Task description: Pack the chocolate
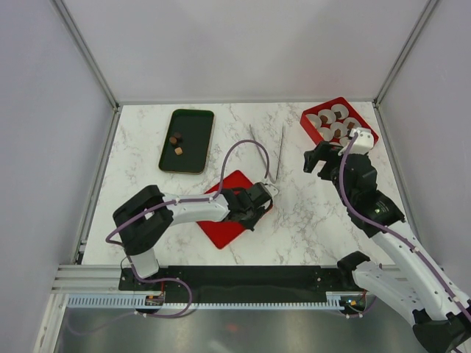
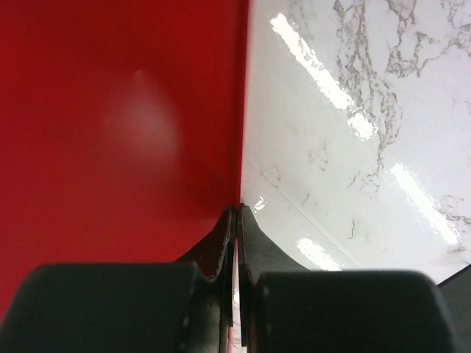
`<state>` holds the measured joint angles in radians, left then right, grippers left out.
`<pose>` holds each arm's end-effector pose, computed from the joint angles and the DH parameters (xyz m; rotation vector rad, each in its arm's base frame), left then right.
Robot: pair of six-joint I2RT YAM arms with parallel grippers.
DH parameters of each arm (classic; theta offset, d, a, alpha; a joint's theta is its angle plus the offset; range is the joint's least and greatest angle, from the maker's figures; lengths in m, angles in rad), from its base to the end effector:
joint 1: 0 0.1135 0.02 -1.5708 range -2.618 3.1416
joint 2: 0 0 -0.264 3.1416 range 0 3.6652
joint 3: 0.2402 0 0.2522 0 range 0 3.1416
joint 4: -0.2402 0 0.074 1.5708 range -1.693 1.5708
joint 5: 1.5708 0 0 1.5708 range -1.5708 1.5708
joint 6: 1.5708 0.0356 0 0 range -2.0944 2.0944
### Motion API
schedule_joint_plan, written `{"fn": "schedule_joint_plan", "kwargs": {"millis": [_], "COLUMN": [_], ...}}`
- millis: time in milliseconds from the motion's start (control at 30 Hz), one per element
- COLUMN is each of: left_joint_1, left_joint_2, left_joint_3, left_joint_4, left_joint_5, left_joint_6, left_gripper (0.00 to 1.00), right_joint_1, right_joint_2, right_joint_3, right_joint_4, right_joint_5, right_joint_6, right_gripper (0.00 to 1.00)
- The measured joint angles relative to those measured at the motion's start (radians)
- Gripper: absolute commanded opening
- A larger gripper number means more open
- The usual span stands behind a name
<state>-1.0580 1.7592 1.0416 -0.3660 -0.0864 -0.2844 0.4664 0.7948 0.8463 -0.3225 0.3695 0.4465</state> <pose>0.1718 -0.2989 0.1602 0.9876 2.5012 -0.3246 0.1665 0.0694 0.3458 0.2398 1.8179 0.3036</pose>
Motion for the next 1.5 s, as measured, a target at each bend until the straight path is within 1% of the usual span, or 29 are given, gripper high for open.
{"fn": "schedule_joint_plan", "kwargs": {"millis": [100, 167, 333, 500, 700, 800, 900, 1033, 1133, 1200, 1267, 1333, 1400, 1500], "left_joint_1": [0.000, 0.001, 0.020, 0.097, 0.166, 0.197, 0.249, 0.302, 0.315, 0.315, 0.316, 0.316, 0.316, 0.317], "left_joint_2": [-0.002, -0.026, -0.172, -0.343, -0.483, -0.523, -0.545, -0.560, -0.581, -0.598, -0.618, -0.635, -0.648, -0.658], "left_joint_3": [0.016, 0.033, 0.153, 0.257, 0.279, 0.285, 0.293, 0.299, 0.302, 0.306, 0.311, 0.311, 0.311, 0.311], "left_joint_4": [-0.043, -0.103, -0.212, -0.208, -0.205, -0.203, -0.199, -0.200, -0.205, -0.214, -0.232, -0.246, -0.265, -0.291], "left_joint_5": [-0.007, -0.013, -0.004, 0.044, 0.084, 0.127, 0.224, 0.365, 0.464, 0.512, 0.554, 0.590, 0.614, 0.628], "left_joint_6": [-0.013, -0.031, -0.087, -0.175, -0.260, -0.284, -0.299, -0.304, -0.303, -0.303, -0.302, -0.302, -0.301, -0.299], "left_gripper": [0.03, 0.02, 0.02, 0.03, 0.03, 0.03, 0.02, 0.03, 0.03, 0.02, 0.03, 0.03, 0.03, 0.03], "right_joint_1": [0.000, 0.000, 0.000, 0.000, 0.000, -0.001, -0.001, -0.006, -0.017, -0.027, -0.031, -0.032, -0.039, -0.041], "right_joint_2": [0.018, 0.028, 0.033, 0.034, 0.010, -0.014, -0.029, -0.008, 0.015, 0.046, 0.099, 0.158, 0.183, 0.165], "right_joint_3": [0.021, 0.039, 0.072, 0.078, 0.077, 0.048, -0.019, -0.080, -0.097, -0.081, -0.006, 0.100, 0.172, 0.195], "right_joint_4": [-0.004, -0.005, -0.003, -0.008, -0.003, 0.080, 0.202, 0.362, 0.472, 0.511, 0.450, 0.365, 0.304, 0.239], "right_joint_5": [-0.038, -0.069, -0.165, -0.274, -0.415, -0.518, -0.636, -0.746, -0.846, -0.981, -1.099, -1.162, -1.176, -1.176], "right_joint_6": [0.003, 0.007, 0.022, 0.041, 0.064, 0.089, 0.108, 0.098, 0.029, -0.079, -0.205, -0.343, -0.464, -0.631], "right_gripper": [0.98, 0.98, 0.98, 0.98, 0.98, 0.98, 0.98, 0.98, 0.98, 0.98, 0.97, 0.96, 0.97, 0.98]}}
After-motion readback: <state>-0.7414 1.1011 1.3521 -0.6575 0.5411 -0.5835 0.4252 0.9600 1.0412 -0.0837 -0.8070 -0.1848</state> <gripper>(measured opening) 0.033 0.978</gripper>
